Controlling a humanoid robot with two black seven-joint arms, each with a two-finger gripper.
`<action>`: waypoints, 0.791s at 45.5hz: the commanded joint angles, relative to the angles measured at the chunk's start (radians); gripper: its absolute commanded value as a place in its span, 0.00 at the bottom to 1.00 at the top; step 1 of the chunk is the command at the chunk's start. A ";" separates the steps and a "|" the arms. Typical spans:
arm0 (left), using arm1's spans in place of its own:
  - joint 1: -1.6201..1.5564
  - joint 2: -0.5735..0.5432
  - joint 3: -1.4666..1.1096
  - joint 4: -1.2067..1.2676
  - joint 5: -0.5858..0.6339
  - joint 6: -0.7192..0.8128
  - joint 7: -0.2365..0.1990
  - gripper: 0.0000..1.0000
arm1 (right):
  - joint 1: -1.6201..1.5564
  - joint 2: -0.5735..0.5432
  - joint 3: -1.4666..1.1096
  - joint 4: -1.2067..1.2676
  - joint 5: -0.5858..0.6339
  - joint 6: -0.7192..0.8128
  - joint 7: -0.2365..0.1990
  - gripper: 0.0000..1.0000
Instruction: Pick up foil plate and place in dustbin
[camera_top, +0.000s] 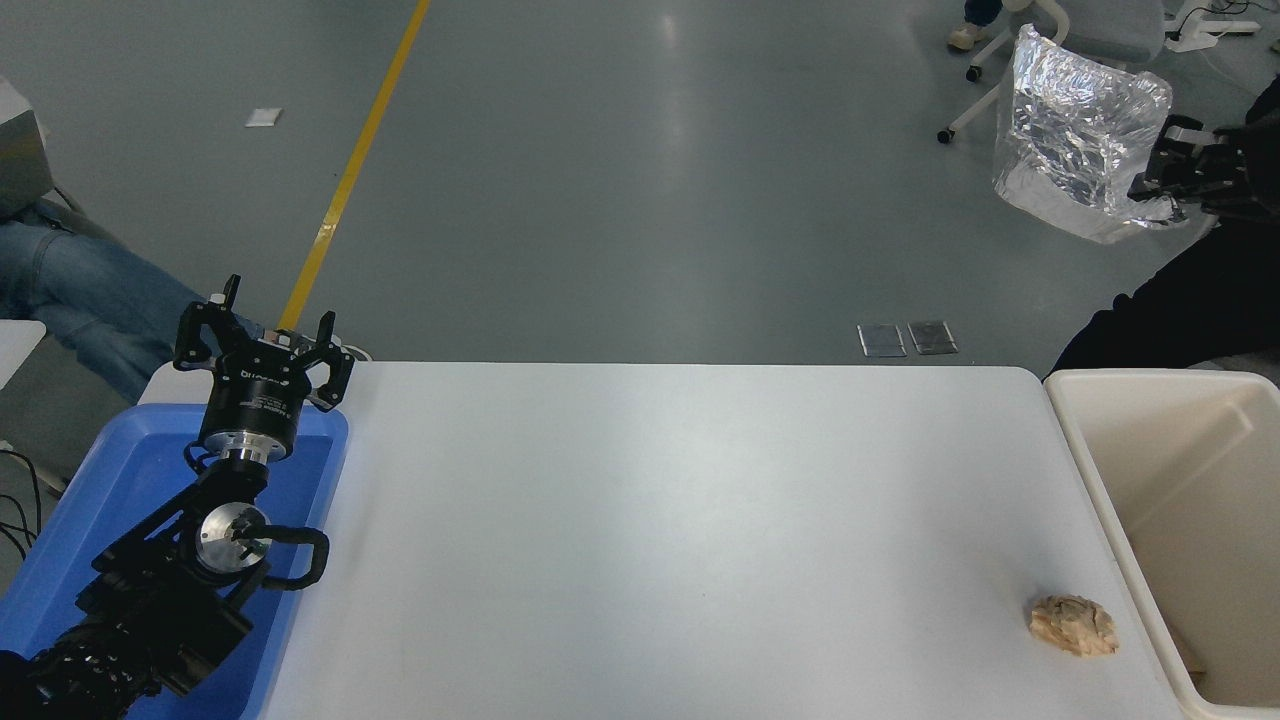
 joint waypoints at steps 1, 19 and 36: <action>0.000 0.000 0.000 0.000 0.000 0.000 0.000 0.99 | -0.170 -0.028 0.007 -0.148 0.018 -0.026 0.000 0.00; 0.000 0.000 0.000 0.000 0.000 0.000 0.000 0.99 | -0.652 0.023 0.136 -0.551 0.133 -0.052 -0.001 0.00; 0.000 0.000 0.000 0.000 0.000 0.000 0.000 0.99 | -1.063 0.220 0.268 -0.920 0.337 -0.068 -0.012 0.00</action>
